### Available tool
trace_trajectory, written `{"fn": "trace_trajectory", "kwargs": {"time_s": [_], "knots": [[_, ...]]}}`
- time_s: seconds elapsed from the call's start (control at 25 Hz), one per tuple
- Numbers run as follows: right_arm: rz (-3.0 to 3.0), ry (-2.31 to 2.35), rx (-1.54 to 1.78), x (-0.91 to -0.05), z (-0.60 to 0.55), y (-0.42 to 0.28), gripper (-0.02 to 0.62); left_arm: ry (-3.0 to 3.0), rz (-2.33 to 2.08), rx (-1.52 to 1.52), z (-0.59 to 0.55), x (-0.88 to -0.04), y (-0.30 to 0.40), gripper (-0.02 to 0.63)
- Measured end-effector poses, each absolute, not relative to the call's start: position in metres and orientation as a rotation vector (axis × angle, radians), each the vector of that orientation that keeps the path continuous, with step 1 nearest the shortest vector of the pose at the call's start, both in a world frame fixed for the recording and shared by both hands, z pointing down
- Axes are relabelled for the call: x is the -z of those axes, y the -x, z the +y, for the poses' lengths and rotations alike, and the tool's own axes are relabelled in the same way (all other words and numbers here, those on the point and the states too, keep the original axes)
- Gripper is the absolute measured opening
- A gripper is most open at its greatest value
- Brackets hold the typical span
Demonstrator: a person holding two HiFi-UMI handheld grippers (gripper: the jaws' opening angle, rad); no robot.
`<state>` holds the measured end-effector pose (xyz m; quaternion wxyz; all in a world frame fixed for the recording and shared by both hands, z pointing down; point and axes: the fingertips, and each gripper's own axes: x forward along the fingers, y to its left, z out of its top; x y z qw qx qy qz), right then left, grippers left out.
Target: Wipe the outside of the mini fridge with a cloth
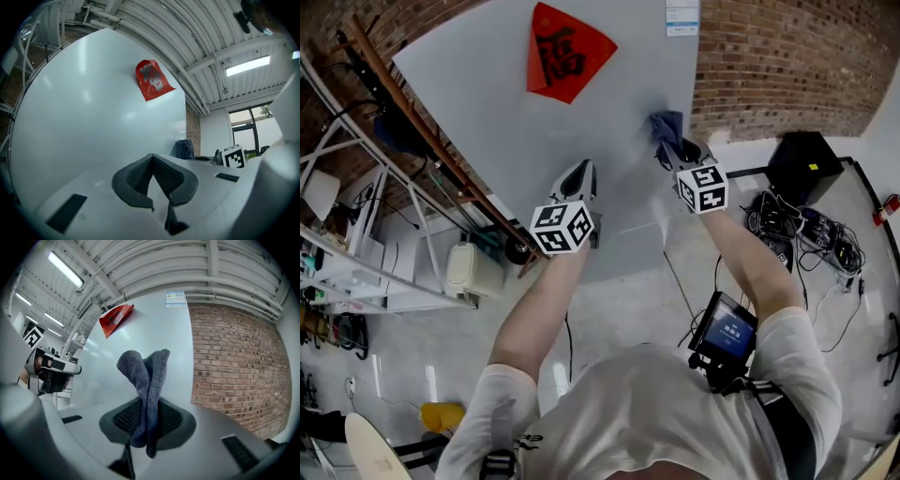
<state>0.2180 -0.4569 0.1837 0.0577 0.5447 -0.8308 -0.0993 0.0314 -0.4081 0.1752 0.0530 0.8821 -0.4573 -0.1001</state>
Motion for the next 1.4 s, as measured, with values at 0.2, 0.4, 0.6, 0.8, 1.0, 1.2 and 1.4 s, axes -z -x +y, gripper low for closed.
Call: {"fn": "trace_trajectory", "kwargs": {"time_s": [0.2,0.4,0.6,0.8,1.0,1.2,1.4], "knots": [[-2.572,-1.493,0.403,-0.191,-0.429,-0.160,0.074,-2.642,-1.474,0.335,-0.402,-0.184,0.007,0.000],[-2.658,-1.298,0.393,-0.215,-0.406,-0.070,0.074,-2.568,-1.538,0.316,-0.387,-0.206,0.062,0.000],[-2.707,-1.169,0.323,-0.247,-0.397,0.018,0.074,-2.504,-1.607,0.276,-0.370,-0.230,0.129,0.000],[-2.733,-1.093,0.300,-0.267,-0.400,0.099,0.074,-2.448,-1.663,0.248,-0.367,-0.247,0.196,0.000],[-2.736,-1.064,0.280,-0.290,-0.404,0.163,0.074,-2.410,-1.684,0.242,-0.369,-0.262,0.246,0.000],[-2.699,-1.112,0.266,-0.310,-0.416,0.190,0.074,-2.387,-1.679,0.227,-0.376,-0.278,0.268,0.000],[-2.681,-1.166,0.268,-0.311,-0.426,0.193,0.074,-2.370,-1.663,0.221,-0.381,-0.287,0.269,0.000]]}}
